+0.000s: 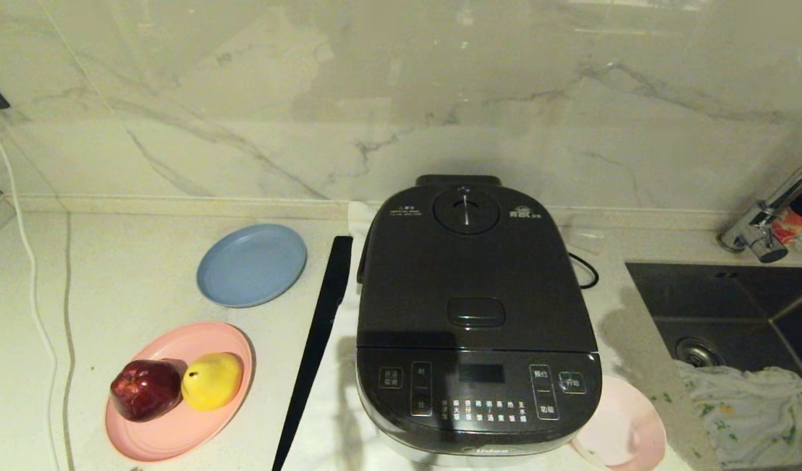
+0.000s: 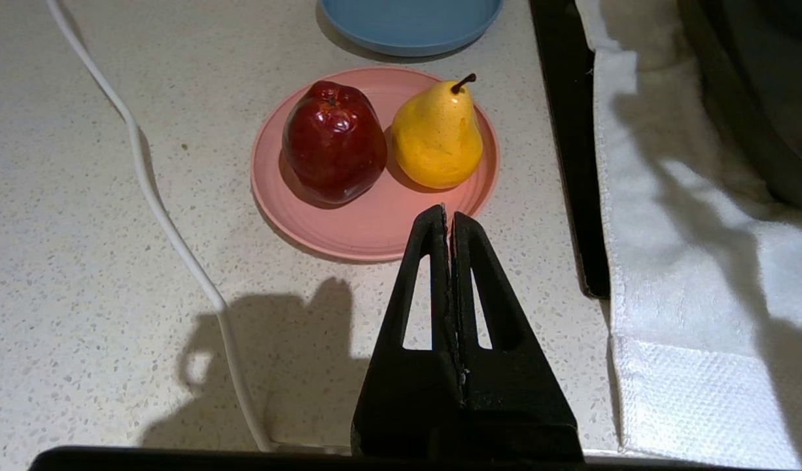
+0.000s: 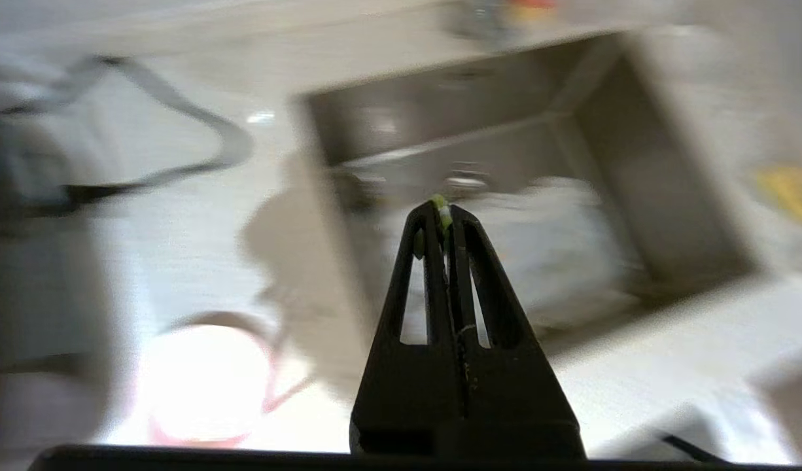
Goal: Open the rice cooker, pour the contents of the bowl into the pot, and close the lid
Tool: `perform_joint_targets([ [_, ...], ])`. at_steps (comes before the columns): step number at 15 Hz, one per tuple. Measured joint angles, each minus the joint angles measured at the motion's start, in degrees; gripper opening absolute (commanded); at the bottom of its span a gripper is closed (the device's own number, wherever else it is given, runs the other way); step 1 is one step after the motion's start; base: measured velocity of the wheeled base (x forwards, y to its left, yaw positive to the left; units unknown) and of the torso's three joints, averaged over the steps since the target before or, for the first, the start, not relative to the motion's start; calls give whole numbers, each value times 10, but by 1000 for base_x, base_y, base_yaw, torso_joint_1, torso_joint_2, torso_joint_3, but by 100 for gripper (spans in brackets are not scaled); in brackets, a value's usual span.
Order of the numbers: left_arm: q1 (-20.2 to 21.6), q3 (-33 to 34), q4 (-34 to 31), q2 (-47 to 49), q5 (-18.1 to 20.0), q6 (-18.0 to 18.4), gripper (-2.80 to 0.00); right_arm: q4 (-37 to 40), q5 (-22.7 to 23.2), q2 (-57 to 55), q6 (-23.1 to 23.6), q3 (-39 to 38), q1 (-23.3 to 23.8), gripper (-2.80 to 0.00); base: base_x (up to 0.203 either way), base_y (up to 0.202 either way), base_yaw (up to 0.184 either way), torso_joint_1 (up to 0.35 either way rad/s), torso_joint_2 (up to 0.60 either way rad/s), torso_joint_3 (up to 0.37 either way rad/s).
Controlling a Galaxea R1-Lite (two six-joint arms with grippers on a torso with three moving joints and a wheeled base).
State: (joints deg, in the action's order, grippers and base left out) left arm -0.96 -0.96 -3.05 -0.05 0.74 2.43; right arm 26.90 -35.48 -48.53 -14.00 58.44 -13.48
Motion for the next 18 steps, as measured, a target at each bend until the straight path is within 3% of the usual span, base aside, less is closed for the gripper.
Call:
perform_joint_targets([
  [4, 0, 0, 0, 0, 0, 0, -280, 1, 14, 155, 69, -120, 101, -280, 0, 0, 0, 0, 0, 0],
  [7, 0, 0, 0, 0, 0, 0, -280, -2, 51, 265, 85, -219, 140, -280, 0, 0, 0, 0, 0, 0],
  [10, 0, 0, 0, 0, 0, 0, -280, -34, 118, 366, 90, -310, 144, -280, 0, 0, 0, 0, 0, 0],
  [12, 0, 0, 0, 0, 0, 0, -280, -56, 173, 426, 118, -380, 141, -280, 0, 0, 0, 0, 0, 0],
  [18, 0, 0, 0, 0, 0, 0, -280, -250, 355, 482, 187, -566, 138, -280, 0, 0, 0, 0, 0, 0],
])
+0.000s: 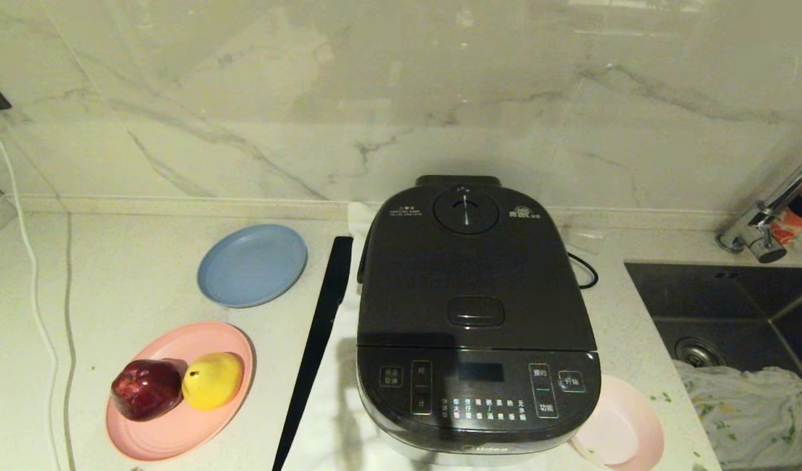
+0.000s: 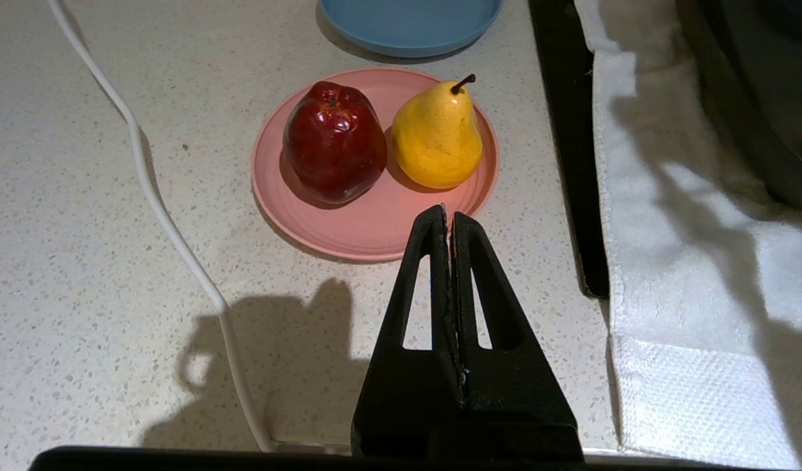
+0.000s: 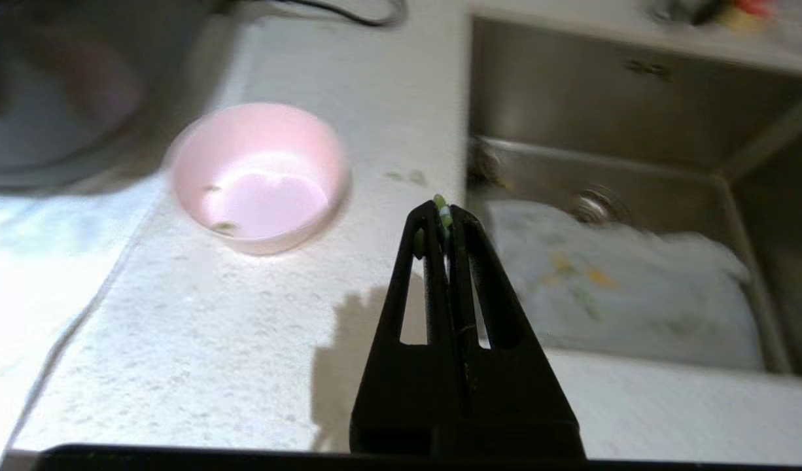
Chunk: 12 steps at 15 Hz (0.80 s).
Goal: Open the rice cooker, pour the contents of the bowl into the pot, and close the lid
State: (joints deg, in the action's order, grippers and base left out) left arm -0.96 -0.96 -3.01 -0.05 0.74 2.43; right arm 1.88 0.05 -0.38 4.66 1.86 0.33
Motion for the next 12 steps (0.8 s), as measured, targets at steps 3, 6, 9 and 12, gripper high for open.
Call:
perform_joint_targets([
  [3, 0, 0, 0, 0, 0, 0, -280, -19, 17, 4, 2, -15, -1, -280, 0, 0, 0, 0, 0, 0],
  [6, 0, 0, 0, 0, 0, 0, -280, -18, 18, 4, 4, -18, -2, -280, 0, 0, 0, 0, 0, 0],
  [9, 0, 0, 0, 0, 0, 0, -280, -17, 18, 4, 4, -19, -2, -280, 0, 0, 0, 0, 0, 0],
  [12, 0, 0, 0, 0, 0, 0, -280, -13, 19, 4, 5, -18, -2, -280, 0, 0, 0, 0, 0, 0],
])
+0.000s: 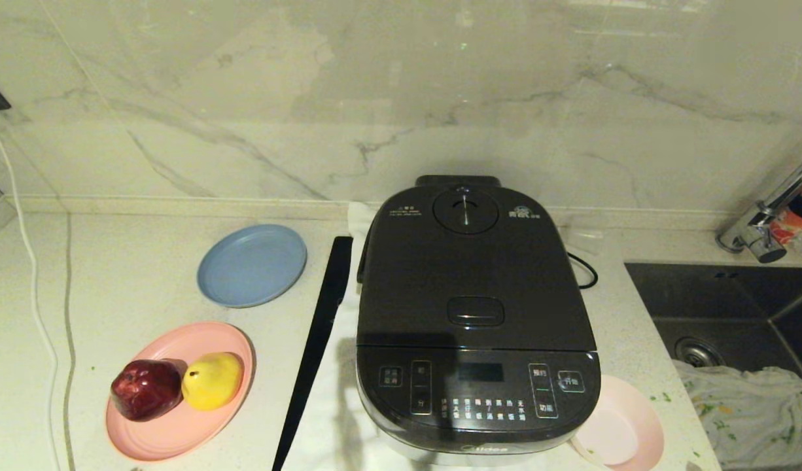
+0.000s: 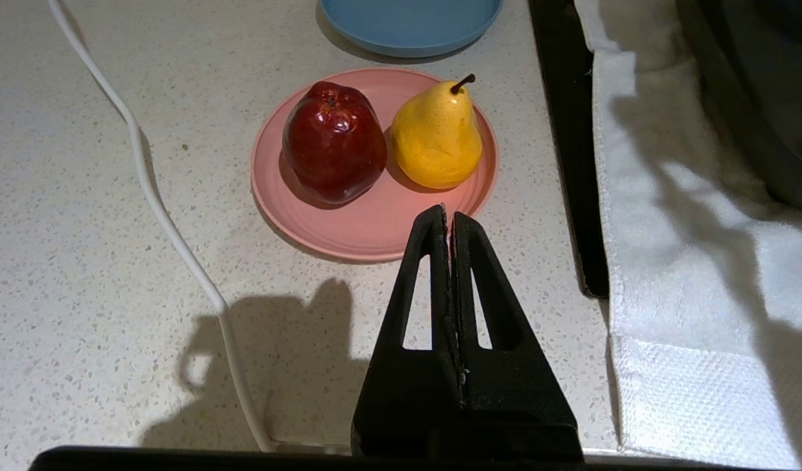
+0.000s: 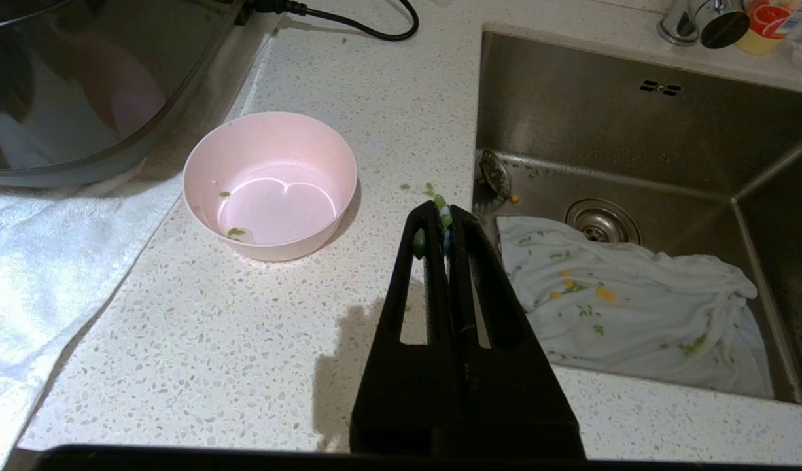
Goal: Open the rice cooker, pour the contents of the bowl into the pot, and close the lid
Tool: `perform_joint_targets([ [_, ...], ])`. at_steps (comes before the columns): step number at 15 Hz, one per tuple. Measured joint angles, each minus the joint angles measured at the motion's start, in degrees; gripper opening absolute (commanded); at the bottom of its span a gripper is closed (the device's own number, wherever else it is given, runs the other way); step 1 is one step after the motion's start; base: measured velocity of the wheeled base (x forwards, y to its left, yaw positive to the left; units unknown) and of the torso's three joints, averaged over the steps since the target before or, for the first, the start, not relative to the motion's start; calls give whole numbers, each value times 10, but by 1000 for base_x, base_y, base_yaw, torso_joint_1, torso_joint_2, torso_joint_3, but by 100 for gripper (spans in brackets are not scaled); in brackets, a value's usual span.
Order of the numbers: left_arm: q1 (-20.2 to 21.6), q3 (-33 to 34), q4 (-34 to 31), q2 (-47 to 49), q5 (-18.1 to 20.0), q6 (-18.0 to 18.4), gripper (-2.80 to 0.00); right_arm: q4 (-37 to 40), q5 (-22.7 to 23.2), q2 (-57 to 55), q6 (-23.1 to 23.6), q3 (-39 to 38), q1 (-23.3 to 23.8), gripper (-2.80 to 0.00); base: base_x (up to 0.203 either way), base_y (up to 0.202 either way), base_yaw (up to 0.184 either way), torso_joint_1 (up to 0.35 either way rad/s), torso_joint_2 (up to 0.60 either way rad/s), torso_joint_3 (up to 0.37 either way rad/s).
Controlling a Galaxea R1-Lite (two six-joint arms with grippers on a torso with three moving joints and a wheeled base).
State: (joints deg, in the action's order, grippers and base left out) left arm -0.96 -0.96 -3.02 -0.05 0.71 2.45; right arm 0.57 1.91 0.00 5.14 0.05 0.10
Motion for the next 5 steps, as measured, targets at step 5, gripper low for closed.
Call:
perform_joint_targets([
  [5, 0, 0, 0, 0, 0, 0, -280, 14, -1, 0, 2, 5, 0, -280, 0, 0, 0, 0, 0, 0],
])
